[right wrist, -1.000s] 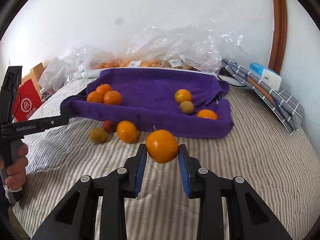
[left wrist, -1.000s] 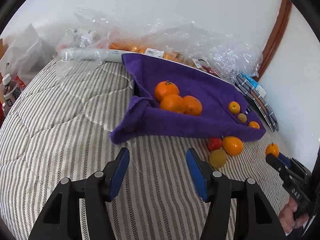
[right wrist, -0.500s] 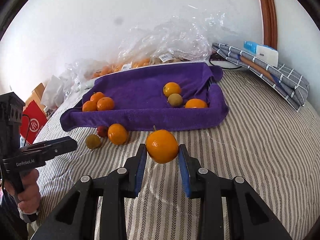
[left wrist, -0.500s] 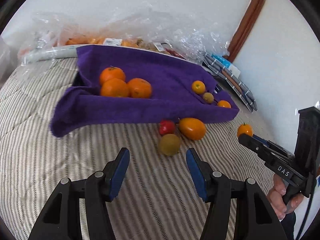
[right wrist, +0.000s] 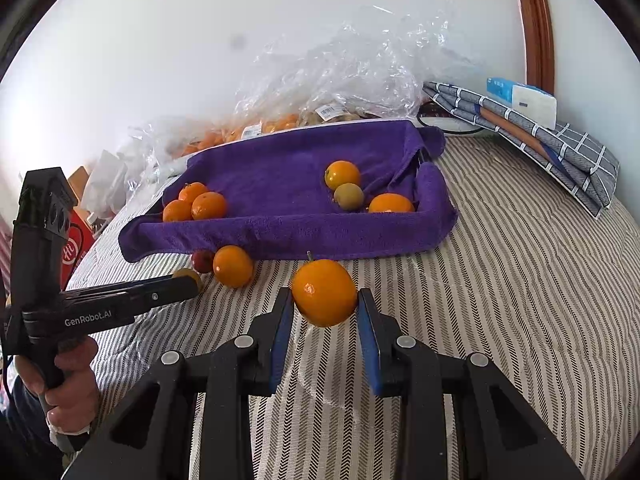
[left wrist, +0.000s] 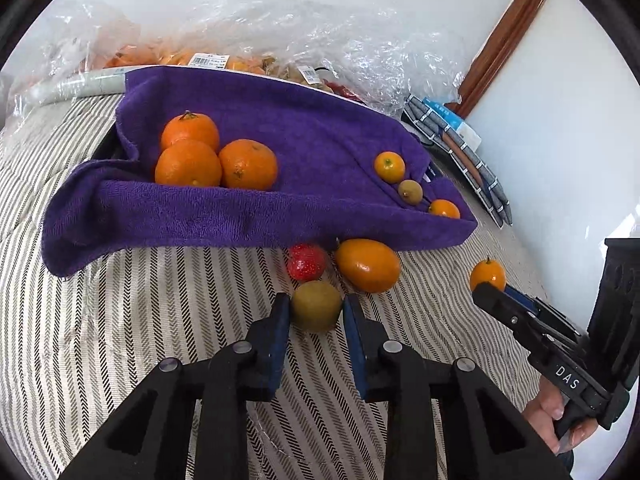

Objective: Organize fruits
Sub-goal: 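Carry both fruits onto the purple towel and open both tools, then withdraw both tools and grasp another orange with the right tool, then grasp the red strawberry with the left tool while the right tool holds the orange, then carry both fruits onto the purple towel and open both tools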

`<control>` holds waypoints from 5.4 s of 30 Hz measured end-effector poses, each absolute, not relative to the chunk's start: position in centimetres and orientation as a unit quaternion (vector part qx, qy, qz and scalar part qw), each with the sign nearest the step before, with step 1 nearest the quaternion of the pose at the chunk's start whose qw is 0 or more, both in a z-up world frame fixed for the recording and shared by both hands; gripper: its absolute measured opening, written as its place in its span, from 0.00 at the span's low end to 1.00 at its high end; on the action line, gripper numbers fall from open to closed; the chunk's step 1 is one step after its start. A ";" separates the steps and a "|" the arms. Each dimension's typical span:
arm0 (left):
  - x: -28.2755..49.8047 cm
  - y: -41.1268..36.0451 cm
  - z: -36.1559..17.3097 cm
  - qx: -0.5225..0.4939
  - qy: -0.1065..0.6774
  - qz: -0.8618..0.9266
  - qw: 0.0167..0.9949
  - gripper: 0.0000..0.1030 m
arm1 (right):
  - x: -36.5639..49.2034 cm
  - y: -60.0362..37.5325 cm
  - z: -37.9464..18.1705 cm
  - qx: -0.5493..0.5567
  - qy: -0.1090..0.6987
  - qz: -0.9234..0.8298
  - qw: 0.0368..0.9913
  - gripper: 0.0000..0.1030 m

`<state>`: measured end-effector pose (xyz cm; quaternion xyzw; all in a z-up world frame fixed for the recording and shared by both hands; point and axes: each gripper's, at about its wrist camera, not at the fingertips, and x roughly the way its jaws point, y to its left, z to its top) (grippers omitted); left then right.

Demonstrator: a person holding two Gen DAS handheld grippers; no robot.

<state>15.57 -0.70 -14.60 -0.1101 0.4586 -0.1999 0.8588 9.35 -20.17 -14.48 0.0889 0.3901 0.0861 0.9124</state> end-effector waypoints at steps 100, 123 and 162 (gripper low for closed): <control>14.8 9.0 -14.0 0.012 0.440 -0.049 0.896 0.43 | 16.3 -10.2 -16.3 0.019 0.465 0.095 0.880 0.40; 14.0 7.4 -14.3 0.001 0.465 -0.022 0.885 0.65 | 10.6 -16.9 -14.4 0.045 0.418 0.062 0.905 0.34; 23.1 2.1 -9.0 -0.054 0.418 -0.093 0.902 0.20 | 17.4 -20.6 -11.6 0.071 0.396 0.067 0.913 0.34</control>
